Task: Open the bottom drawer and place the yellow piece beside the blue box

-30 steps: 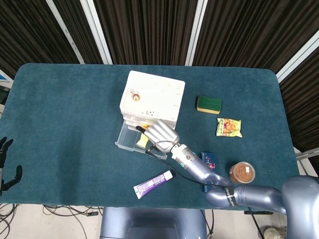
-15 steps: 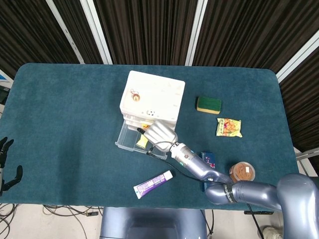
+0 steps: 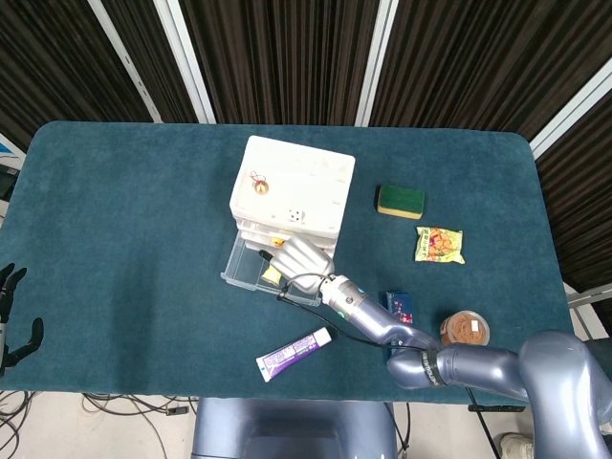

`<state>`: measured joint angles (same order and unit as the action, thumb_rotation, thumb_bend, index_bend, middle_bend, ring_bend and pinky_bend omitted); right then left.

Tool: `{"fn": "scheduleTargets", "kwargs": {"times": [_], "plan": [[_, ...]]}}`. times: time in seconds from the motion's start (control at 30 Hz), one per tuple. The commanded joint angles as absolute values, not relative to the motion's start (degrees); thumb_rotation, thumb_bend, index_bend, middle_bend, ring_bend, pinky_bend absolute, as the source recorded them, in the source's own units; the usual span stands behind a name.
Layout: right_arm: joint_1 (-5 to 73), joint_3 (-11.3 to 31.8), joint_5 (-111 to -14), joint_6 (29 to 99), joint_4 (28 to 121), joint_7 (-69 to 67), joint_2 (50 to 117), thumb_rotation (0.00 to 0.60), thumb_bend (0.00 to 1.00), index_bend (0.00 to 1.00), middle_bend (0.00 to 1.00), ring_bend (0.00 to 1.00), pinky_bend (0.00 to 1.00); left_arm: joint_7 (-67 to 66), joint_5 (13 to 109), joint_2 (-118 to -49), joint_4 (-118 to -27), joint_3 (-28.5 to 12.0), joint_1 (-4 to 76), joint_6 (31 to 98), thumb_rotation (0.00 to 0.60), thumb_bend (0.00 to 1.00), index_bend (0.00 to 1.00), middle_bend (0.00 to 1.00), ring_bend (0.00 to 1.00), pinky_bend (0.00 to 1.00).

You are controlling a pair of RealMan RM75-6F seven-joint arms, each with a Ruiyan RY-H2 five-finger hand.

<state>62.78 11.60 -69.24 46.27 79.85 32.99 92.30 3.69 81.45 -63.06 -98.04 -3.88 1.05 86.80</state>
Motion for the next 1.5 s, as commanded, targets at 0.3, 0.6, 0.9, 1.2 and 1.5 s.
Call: {"fn": "scheduleTargets", "kwargs": {"times": [0.3, 0.6, 0.9, 1.2, 1.5], "plan": [[63.50, 11.32, -68.61, 46.38, 78.92, 34.14, 93.27, 0.600, 0.16, 0.27, 1.00, 1.00, 1.00, 3.47, 81.37, -63.15, -98.01, -3.94, 1.03, 86.92, 0.600, 0.48, 0.07, 0.00, 0.00, 0.00], [64.64, 11.00, -68.26, 45.50, 77.84, 35.37, 93.94, 0.600, 0.16, 0.31, 1.00, 1.00, 1.00, 3.48, 81.22, -63.14, -98.02, -3.94, 1.08, 86.75, 0.600, 0.48, 0.07, 0.00, 0.00, 0.00], [66.33, 10.96, -67.03, 44.08, 77.52, 37.76, 94.37, 0.600, 0.16, 0.35, 1.00, 1.00, 1.00, 3.47, 81.21, -63.12, -98.11, -3.94, 1.10, 86.71, 0.600, 0.48, 0.07, 0.00, 0.00, 0.00], [68.18, 10.77, -64.65, 42.53, 76.20, 40.71, 95.42, 0.600, 0.18, 0.38, 1.00, 1.00, 1.00, 3.62, 81.17, -63.10, -98.12, -3.94, 1.11, 86.63, 0.600, 0.48, 0.07, 0.00, 0.00, 0.00], [69.77, 10.58, -61.93, 41.47, 75.15, 42.64, 96.07, 0.600, 0.18, 0.39, 1.00, 1.00, 1.00, 3.72, 81.10, -63.05, -98.16, -3.95, 1.12, 86.57, 0.600, 0.48, 0.07, 0.00, 0.00, 0.00]]}}
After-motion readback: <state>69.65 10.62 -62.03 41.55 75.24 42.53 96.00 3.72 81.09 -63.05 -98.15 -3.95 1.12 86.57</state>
